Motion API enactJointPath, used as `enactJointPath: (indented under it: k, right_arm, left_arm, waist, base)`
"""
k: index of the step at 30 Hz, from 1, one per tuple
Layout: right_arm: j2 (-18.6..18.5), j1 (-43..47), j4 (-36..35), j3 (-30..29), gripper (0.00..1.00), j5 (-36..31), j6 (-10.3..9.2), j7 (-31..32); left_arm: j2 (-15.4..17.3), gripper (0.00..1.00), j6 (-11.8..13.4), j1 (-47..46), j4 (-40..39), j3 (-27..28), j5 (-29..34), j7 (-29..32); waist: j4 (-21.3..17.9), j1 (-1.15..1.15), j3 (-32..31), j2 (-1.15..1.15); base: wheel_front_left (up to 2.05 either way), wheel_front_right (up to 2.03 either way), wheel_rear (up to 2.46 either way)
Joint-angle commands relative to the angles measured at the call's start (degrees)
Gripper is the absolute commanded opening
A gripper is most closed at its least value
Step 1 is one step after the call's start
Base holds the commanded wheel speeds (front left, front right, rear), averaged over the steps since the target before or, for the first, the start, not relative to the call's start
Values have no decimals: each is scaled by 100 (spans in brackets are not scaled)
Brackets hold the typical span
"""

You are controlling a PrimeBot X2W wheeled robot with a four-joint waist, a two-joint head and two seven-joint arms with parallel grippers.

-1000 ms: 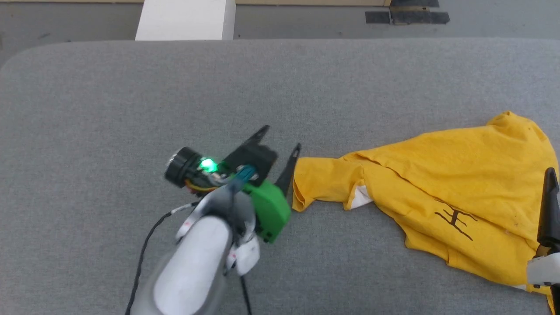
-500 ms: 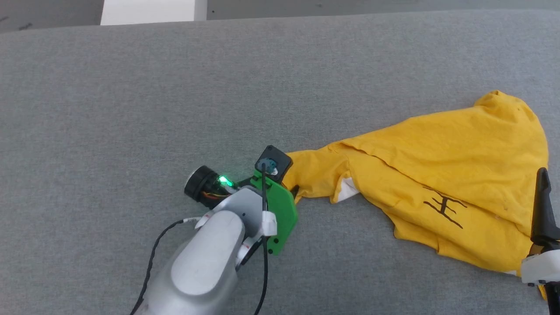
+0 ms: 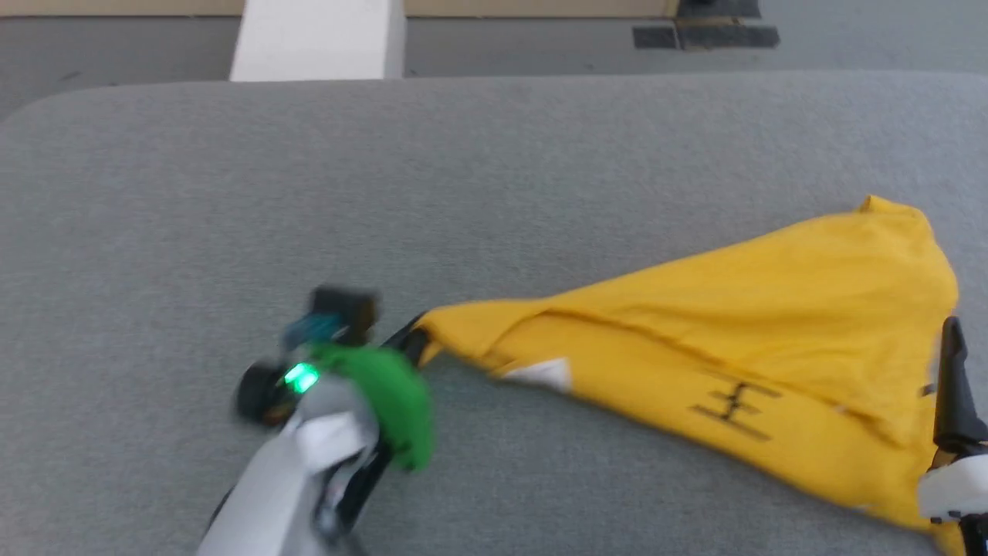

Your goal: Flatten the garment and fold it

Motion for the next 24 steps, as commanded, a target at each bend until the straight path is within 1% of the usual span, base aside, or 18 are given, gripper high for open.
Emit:
enactJointPath:
  k: [1, 4, 6, 8, 9, 12, 13, 14, 15, 18, 22, 24]
  right_arm:
    - [5, 58, -45, 17, 100, -32, -9, 32]
    - [5, 121, -90, 37, 100, -25, -9, 88]
    - [5, 155, -113, 47, 100, -20, -9, 121]
    - [5, 180, -132, 53, 100, -7, -9, 154]
    - [5, 192, -145, 49, 100, -2, -9, 166]
    - [5, 204, -169, 42, 100, 3, -9, 193]
    - [5, 207, -178, 36, 100, 0, -9, 205]
    - [5, 204, -182, 33, 100, -1, -9, 213]
    - [5, 196, -187, 28, 100, -3, -9, 222]
    - [5, 160, -202, 43, 100, -13, -9, 245]
    - [5, 101, -228, 85, 100, -13, -9, 269]
    - [5, 70, -250, 68, 100, -10, -9, 262]
  left_arm:
    - [186, 0, 120, 393, -255, 136, -71, 54]
    - [414, 0, 474, 1411, -1038, 457, -245, 178]
    - [380, 0, 716, 2129, -1424, 577, -401, 232]
    - [425, 0, 882, 2754, -1580, 669, -464, 248]
    - [391, 0, 950, 3026, -1607, 706, -526, 216]
    - [284, 0, 1051, 3379, -1552, 754, -567, -6]
    - [257, 28, 1072, 3375, -1523, 751, -520, -112]
    - [231, 89, 1084, 3334, -1515, 749, -487, -197]
    - [192, 100, 1079, 3240, -1550, 749, -467, -297]
    - [161, 100, 973, 2900, -1782, 766, -472, -477]
    - [252, 100, 841, 2222, -2425, 819, -380, -579]
    - [368, 100, 771, 1775, -2735, 761, -154, -580]
  waist:
    - [254, 0, -234, 0]
    - [359, 0, -274, 0]
    - [416, 0, -277, 0]
    - [462, 0, -257, 0]
    - [496, 0, -241, 0]
    - [577, 0, -203, 0]
    - [614, 0, -193, 0]
    - [632, 0, -190, 0]
    - [654, 0, -188, 0]
    - [681, 0, -181, 0]
    - [641, 0, -147, 0]
    - [593, 0, -99, 0]
  base:
    - [0, 0, 0]
    - [0, 0, 0]
    - [0, 0, 0]
    - [0, 0, 0]
    - [0, 0, 0]
    - [0, 0, 0]
    - [0, 0, 0]
    - [0, 0, 0]
    - [0, 0, 0]
    - [0, 0, 0]
    - [0, 0, 0]
    - [0, 0, 0]
